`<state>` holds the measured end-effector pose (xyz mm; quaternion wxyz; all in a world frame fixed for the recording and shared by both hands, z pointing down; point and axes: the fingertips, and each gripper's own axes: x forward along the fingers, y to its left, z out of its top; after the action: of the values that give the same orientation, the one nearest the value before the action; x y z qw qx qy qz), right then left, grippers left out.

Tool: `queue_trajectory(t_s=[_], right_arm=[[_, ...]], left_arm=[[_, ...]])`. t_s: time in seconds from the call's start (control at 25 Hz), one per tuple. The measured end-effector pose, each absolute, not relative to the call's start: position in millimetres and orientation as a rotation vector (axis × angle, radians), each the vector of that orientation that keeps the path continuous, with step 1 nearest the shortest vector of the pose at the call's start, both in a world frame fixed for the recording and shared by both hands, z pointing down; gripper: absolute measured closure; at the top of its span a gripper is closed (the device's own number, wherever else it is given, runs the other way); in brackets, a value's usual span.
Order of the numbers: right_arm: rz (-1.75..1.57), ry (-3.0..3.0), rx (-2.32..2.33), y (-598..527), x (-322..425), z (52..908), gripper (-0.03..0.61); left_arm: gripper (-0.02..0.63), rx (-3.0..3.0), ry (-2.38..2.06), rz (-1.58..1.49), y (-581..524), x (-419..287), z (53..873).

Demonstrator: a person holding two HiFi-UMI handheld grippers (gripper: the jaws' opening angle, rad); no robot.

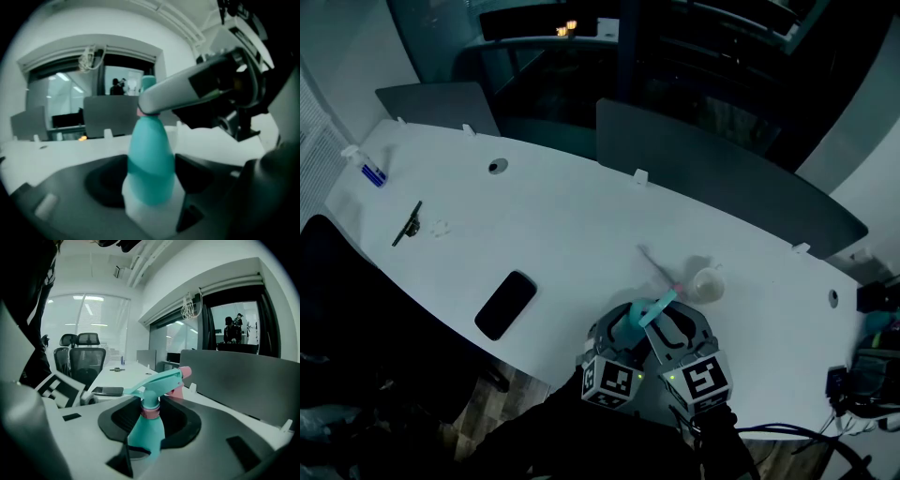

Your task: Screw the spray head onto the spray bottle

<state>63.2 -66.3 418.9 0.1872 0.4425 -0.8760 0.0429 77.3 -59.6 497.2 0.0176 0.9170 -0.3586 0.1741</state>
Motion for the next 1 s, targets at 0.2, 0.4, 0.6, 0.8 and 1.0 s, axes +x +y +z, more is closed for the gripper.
queue_trajectory(t_s=[0.2,0.4,0.6,0.8,1.0], right_arm=[[0.148,-2.476,1.252,-64.2,63.2,418.7,0.445],[0.131,-2.498,1.138,-64.5,58.6,420.4,0.445],[0.15,-2.493,1.205,-65.1,59.4,420.2,0.445],[0.136,-2.489,1.241,-65.8,58.9,416.1,0.445],[0.129,-2.526,1.105,-62.8,54.2,419.8,0.445]], left_arm=[[0.282,2.909,-1.16,0.552,-54.3,76.5,501.9],[0.285,3.099,-0.566,0.645,-52.7,76.2,503.8],[0.293,2.966,-0.974,0.597,-55.9,74.1,499.5],[0.288,2.777,-1.307,0.555,-57.1,75.1,500.5],[0.254,3.032,-0.625,0.584,-54.7,71.8,509.2]])
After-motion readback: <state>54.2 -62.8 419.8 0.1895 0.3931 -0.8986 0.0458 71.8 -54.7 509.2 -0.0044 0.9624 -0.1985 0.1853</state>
